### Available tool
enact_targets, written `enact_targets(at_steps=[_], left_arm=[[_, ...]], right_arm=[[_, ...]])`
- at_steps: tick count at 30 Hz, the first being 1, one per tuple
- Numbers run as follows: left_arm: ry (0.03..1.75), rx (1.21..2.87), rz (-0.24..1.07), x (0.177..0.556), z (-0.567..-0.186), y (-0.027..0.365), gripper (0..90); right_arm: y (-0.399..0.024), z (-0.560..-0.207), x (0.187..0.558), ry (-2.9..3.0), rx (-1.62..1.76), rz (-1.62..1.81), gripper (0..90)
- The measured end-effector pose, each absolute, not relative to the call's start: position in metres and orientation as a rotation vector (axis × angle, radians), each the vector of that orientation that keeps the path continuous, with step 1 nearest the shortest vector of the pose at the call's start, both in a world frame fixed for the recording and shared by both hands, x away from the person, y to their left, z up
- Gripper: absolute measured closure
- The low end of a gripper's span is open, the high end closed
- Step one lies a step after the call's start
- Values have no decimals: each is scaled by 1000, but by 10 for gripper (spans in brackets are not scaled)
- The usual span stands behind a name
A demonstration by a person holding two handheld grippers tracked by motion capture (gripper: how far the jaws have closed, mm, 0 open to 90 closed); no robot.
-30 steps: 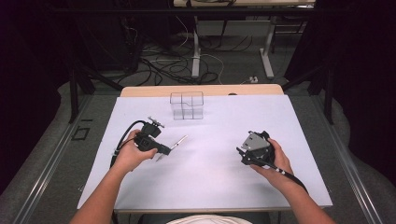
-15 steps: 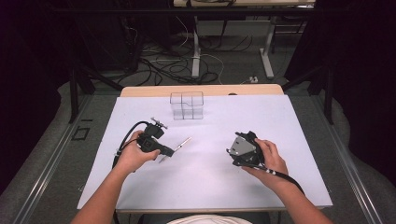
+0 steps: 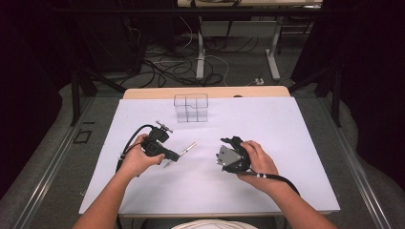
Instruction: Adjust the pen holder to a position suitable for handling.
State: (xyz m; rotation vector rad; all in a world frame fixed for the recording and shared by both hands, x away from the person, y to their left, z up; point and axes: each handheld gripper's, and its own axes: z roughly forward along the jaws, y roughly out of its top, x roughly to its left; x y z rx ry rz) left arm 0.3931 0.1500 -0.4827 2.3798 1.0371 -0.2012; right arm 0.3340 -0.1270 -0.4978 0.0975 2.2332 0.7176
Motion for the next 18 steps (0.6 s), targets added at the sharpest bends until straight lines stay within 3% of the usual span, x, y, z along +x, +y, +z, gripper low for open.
enact_targets(at_steps=[18], left_arm=[[1026,2376,-242,390,-483,144,795]], right_arm=[[-95,-511,320,2192,-173,695,475]])
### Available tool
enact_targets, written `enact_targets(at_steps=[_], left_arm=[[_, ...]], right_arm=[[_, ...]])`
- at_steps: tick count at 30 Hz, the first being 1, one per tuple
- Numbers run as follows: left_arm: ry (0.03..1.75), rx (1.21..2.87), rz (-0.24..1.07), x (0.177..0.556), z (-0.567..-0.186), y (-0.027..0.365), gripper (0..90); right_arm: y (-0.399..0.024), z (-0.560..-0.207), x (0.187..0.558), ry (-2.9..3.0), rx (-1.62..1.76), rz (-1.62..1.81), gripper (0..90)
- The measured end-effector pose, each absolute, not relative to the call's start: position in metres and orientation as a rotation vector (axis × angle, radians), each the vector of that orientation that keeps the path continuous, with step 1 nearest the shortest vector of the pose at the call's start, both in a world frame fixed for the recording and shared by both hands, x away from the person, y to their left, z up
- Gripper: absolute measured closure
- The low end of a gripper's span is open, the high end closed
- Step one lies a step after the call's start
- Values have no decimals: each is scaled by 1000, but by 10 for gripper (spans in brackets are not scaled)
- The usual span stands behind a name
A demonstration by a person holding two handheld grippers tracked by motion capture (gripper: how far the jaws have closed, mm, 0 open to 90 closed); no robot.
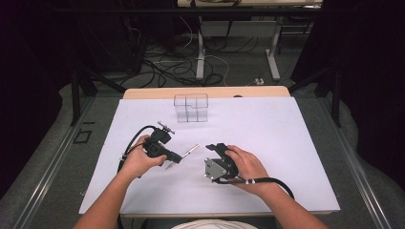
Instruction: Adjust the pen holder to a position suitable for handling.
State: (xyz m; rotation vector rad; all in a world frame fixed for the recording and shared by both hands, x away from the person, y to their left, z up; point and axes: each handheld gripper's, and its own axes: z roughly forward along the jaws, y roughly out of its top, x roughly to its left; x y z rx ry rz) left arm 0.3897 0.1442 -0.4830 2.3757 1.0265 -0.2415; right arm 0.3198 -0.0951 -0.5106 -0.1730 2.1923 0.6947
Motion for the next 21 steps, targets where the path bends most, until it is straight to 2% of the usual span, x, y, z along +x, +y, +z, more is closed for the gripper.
enact_targets(at_steps=[21], left_arm=[[954,2425,-295,382,-488,125,795]], right_arm=[[-94,-524,306,2126,-333,611,564]])
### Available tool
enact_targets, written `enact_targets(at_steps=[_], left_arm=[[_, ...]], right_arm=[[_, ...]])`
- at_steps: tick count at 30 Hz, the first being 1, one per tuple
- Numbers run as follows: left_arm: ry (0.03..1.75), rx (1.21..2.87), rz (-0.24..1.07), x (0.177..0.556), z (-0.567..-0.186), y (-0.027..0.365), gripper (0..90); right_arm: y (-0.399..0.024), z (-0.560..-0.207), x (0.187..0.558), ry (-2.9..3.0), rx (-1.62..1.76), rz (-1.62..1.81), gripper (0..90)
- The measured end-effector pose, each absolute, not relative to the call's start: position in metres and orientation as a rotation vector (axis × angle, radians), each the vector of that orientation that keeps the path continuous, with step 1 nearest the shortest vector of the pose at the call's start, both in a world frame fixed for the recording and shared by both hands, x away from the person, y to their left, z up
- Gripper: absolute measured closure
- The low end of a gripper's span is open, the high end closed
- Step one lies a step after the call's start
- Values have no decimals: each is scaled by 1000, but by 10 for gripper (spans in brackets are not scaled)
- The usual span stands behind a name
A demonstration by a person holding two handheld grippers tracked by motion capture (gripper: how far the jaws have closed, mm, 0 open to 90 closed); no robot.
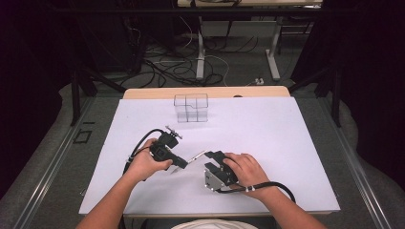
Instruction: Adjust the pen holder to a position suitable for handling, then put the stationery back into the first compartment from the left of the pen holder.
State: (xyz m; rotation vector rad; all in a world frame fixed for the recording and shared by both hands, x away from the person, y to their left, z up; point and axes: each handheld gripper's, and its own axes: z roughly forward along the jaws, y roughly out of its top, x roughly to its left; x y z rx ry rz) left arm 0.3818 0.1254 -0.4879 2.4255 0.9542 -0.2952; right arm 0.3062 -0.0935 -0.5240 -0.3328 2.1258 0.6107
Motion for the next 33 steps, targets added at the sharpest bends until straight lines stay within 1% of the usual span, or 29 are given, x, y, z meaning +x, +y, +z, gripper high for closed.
enact_targets(at_steps=[12,26,33], left_arm=[[918,2421,-339,376,-490,112,795],[901,2418,-374,370,-493,98,795],[871,2421,-392,368,-490,94,795]], right_arm=[[-89,-532,303,2127,-396,564,626],[-84,-535,300,2135,-454,526,672],[-80,-538,298,2150,-503,468,716]])
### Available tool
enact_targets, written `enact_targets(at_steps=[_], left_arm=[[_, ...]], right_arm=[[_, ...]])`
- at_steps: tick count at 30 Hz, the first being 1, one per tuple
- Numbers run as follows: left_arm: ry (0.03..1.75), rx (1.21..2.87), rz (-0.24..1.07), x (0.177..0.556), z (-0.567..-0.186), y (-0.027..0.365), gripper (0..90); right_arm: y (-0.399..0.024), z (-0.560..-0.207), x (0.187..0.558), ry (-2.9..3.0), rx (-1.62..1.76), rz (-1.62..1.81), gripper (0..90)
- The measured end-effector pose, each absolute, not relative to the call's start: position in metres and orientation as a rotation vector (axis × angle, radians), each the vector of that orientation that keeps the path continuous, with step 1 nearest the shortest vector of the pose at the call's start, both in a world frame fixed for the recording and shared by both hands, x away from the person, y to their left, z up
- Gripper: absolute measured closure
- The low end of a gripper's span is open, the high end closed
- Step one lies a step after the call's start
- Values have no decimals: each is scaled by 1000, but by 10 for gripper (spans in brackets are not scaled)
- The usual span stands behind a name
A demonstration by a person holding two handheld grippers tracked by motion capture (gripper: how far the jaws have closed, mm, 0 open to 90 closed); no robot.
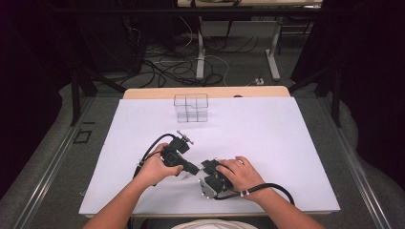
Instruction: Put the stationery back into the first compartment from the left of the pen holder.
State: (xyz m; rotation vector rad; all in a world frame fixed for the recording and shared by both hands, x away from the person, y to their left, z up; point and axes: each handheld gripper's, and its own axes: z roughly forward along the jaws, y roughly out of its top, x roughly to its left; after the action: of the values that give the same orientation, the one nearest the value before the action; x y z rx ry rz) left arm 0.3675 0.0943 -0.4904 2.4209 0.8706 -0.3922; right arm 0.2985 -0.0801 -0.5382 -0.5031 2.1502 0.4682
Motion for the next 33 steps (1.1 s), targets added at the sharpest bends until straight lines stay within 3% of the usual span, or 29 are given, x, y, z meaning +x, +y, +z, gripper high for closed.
enact_targets(at_steps=[13,25,33], left_arm=[[862,2420,-400,366,-490,92,794],[860,2392,-391,369,-491,95,785],[885,2351,-364,370,-489,98,711]], right_arm=[[-78,-540,297,2151,-506,440,788],[-78,-541,298,2142,-501,432,793],[-79,-541,300,2121,-498,449,793]])
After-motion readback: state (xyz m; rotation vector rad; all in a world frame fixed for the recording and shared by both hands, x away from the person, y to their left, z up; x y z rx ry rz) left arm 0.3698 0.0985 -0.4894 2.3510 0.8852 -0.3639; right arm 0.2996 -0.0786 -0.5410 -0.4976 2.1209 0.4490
